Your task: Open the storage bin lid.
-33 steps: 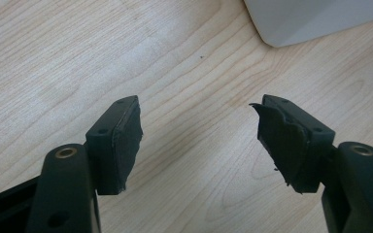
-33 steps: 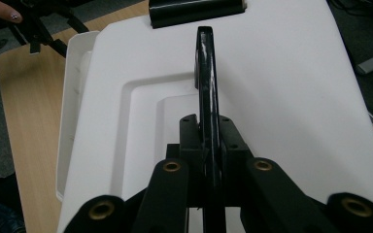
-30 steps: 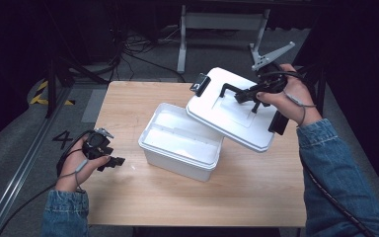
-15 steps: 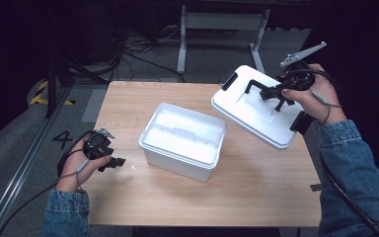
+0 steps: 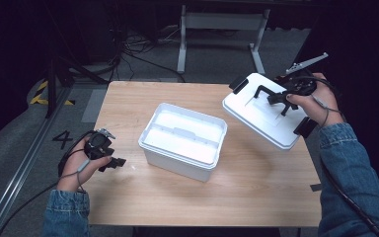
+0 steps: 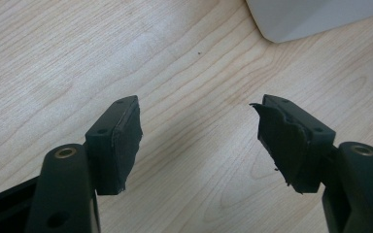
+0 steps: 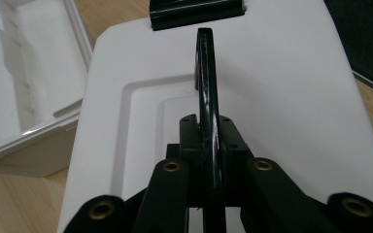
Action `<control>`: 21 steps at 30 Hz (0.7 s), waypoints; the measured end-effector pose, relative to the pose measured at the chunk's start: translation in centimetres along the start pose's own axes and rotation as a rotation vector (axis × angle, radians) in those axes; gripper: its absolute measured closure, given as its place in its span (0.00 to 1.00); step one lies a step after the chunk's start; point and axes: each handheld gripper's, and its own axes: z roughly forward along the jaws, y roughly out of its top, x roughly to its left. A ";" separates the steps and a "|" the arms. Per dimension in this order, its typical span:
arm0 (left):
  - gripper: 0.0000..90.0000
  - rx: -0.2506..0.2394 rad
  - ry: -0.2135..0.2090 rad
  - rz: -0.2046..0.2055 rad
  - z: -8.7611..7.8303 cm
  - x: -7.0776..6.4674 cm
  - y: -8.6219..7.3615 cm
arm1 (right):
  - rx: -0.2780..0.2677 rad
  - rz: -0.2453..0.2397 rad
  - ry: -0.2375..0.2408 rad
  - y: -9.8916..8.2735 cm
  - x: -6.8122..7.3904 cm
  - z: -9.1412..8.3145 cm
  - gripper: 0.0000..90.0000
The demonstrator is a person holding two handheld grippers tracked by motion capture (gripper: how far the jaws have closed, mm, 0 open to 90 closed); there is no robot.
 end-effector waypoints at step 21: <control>0.37 -0.003 -0.002 -0.010 0.1 0.3 -0.1 | 0.034 0.105 0.004 -5.6 -3.3 8.7 0.94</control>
